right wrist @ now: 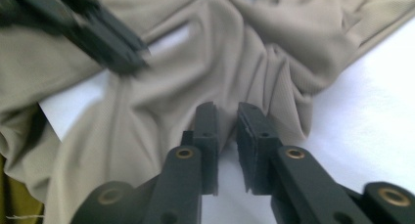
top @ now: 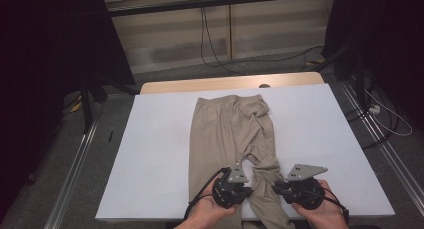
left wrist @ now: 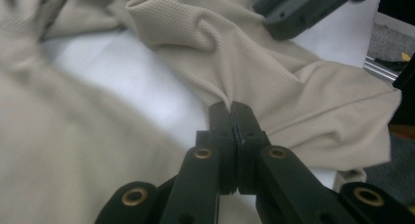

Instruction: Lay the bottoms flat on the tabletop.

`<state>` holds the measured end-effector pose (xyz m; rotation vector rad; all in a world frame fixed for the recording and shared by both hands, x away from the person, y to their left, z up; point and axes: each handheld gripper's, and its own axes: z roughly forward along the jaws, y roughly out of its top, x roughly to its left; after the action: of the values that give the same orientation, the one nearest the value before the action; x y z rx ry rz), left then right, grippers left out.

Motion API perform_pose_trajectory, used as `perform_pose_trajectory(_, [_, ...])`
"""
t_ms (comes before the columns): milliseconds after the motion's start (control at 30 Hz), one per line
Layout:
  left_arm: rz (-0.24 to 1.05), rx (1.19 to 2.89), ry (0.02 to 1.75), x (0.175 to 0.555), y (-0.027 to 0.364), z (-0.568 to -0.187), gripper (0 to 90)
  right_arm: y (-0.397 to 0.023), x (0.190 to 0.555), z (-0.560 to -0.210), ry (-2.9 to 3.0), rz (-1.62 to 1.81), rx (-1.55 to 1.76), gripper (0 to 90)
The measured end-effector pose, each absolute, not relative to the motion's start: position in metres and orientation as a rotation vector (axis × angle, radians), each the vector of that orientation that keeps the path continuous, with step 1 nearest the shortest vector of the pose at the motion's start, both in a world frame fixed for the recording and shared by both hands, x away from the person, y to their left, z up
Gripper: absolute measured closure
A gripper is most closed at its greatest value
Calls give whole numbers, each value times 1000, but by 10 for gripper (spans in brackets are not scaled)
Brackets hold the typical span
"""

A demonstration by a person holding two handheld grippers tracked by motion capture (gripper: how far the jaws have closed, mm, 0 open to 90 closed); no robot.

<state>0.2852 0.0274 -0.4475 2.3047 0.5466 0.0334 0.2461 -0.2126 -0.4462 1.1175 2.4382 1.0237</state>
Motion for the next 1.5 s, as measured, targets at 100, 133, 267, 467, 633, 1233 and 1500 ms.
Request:
perform_pose_trajectory(100, [12, 2283, 581, 286, 45, -445, 892, -206, 247, -450, 2485, 1015, 1098, 717])
perform_pose_trajectory(133, [18, 2280, 585, 286, 49, -444, 892, -204, 247, -451, 2497, 1013, 1094, 689])
perform_pose_trajectory(267, [24, 2264, 603, 287, 55, -441, 892, -193, 247, -453, 2503, 1010, 1052, 729])
perform_pose_trajectory(467, [59, 2236, 626, 294, 54, -436, 893, -205, 242, -442, 2458, 984, 1050, 900])
perform_pose_trajectory(633, [90, 2191, 654, 307, 45, -430, 893, -226, 241, -424, 2350, 1091, 1071, 900])
perform_pose_trajectory(1233, [109, 2162, 654, 298, 43, -429, 664, -239, 233, -408, 2253, 1190, 1072, 716])
perform_pose_trajectory(1500, [53, 2216, 501, 273, 21, -435, 799, -210, 230, -432, 2451, 1154, 990, 806])
